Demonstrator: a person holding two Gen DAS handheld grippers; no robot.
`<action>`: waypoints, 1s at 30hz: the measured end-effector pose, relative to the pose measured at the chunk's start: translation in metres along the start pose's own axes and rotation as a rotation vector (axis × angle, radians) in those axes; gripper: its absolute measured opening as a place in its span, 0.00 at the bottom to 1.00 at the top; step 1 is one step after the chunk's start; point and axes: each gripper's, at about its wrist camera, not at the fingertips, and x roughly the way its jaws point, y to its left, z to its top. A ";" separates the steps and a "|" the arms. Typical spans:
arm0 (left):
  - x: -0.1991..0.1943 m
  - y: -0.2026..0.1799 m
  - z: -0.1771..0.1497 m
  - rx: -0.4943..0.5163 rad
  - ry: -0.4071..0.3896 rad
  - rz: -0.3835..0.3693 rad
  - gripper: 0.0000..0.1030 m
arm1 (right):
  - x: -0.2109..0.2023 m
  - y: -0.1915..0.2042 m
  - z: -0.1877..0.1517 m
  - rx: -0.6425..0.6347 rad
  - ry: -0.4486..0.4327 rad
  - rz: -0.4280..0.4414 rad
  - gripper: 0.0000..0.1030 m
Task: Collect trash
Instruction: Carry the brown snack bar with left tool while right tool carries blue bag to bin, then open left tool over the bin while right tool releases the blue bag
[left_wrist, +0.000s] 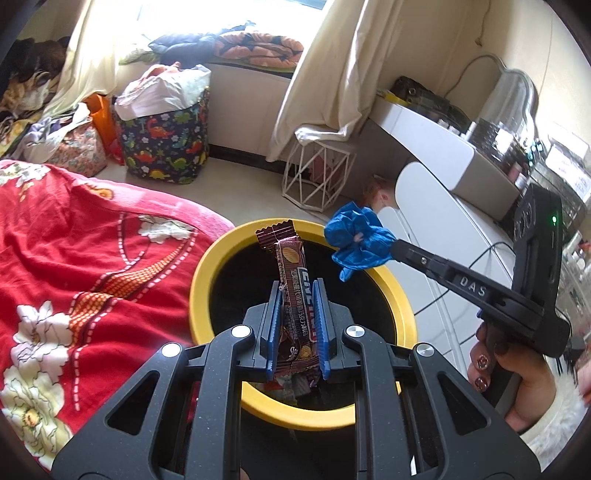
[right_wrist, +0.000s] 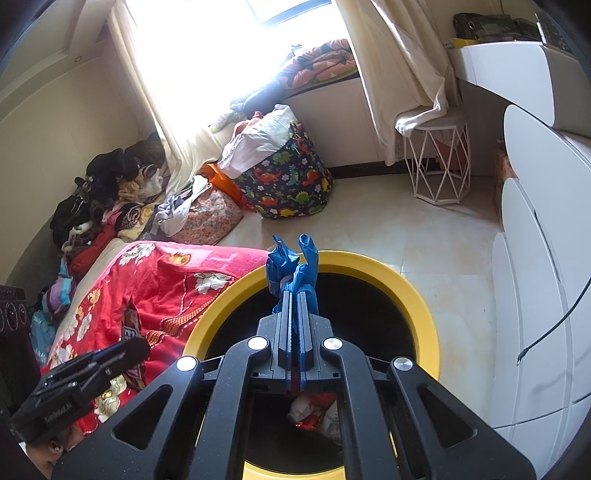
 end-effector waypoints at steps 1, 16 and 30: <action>0.002 -0.002 -0.001 0.005 0.007 -0.005 0.11 | 0.000 -0.001 0.000 0.004 0.001 -0.001 0.03; 0.036 -0.023 -0.009 0.087 0.110 -0.056 0.12 | 0.000 -0.018 -0.003 0.043 0.019 -0.018 0.03; 0.033 -0.011 -0.009 0.056 0.101 0.002 0.86 | -0.014 -0.025 -0.007 0.060 0.015 -0.040 0.58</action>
